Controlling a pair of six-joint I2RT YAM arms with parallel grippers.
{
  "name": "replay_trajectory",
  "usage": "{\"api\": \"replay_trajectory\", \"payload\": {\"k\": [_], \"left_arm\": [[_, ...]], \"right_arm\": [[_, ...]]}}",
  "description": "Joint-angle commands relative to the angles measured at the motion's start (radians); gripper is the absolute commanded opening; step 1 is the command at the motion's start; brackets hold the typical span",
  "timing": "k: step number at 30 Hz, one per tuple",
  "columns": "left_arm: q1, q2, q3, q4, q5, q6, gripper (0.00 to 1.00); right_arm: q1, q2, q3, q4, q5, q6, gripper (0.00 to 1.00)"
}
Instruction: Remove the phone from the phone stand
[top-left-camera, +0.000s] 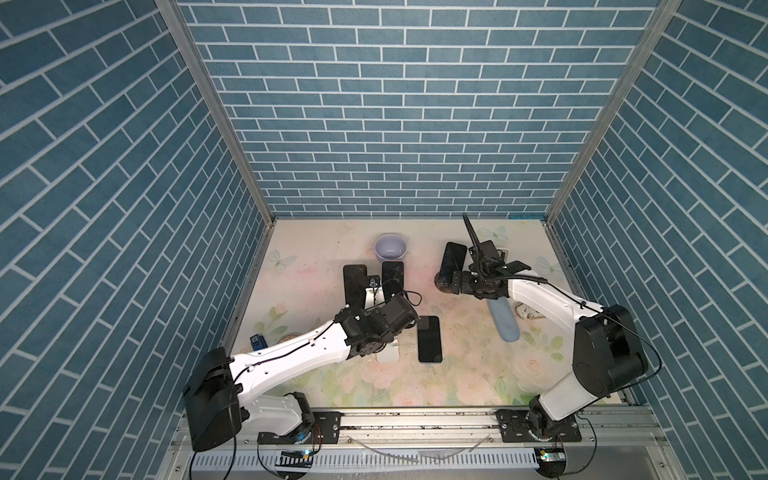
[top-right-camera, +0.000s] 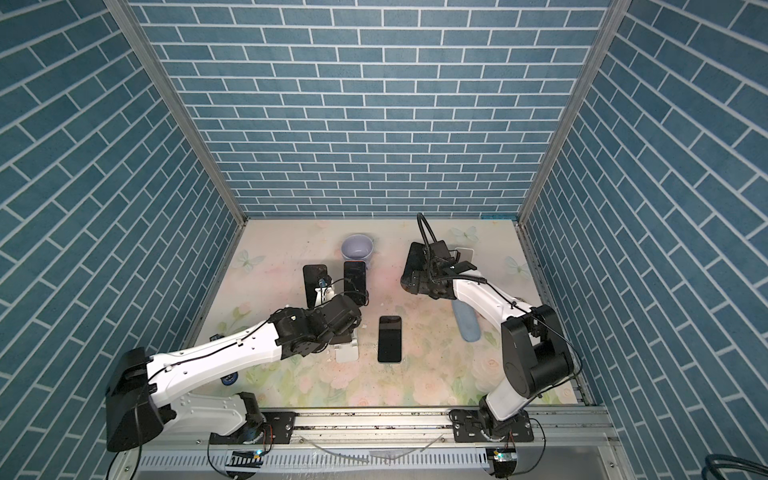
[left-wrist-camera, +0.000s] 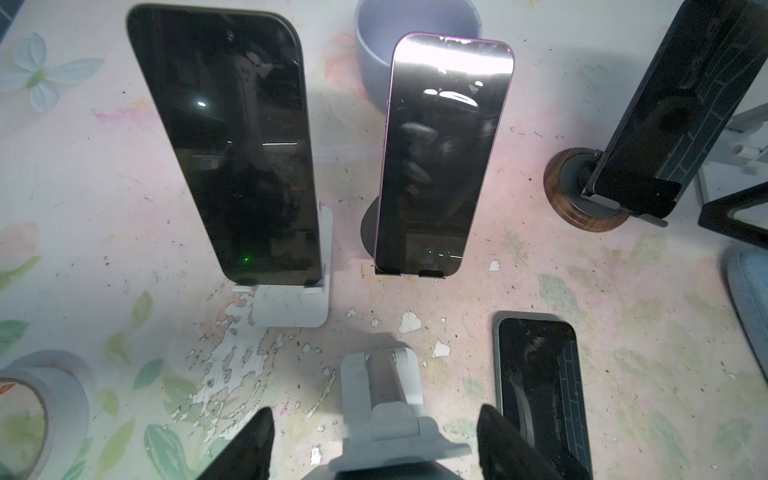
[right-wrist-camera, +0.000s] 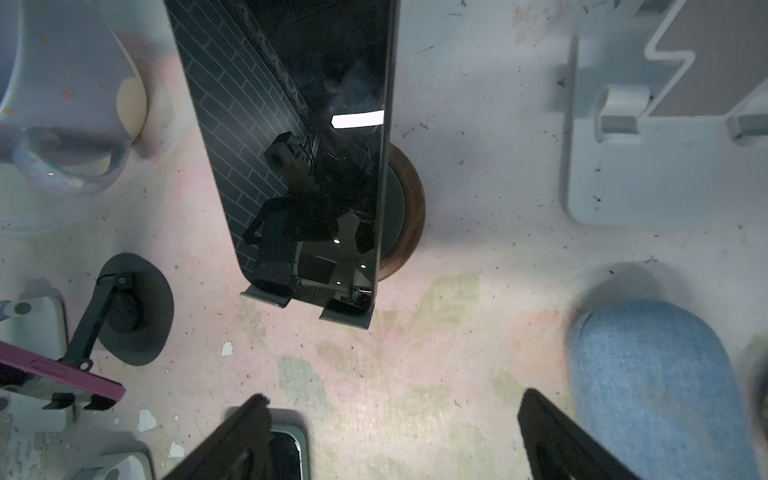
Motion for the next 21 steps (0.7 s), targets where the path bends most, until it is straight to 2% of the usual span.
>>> {"api": "replay_trajectory", "payload": {"k": [1, 11, 21], "left_arm": [[0.006, -0.048, 0.016, -0.056, -0.04, 0.019, 0.48], [0.006, -0.161, -0.038, -0.18, -0.031, -0.015, 0.48], [0.017, -0.147, -0.127, -0.19, 0.075, -0.029, 0.48]], "right_arm": [[0.001, 0.013, 0.052, -0.01, 0.001, -0.025, 0.94], [0.001, 0.005, 0.052, -0.008, -0.003, -0.024, 0.94], [0.0, -0.017, 0.069, -0.011, 0.012, -0.028, 0.94]]}}
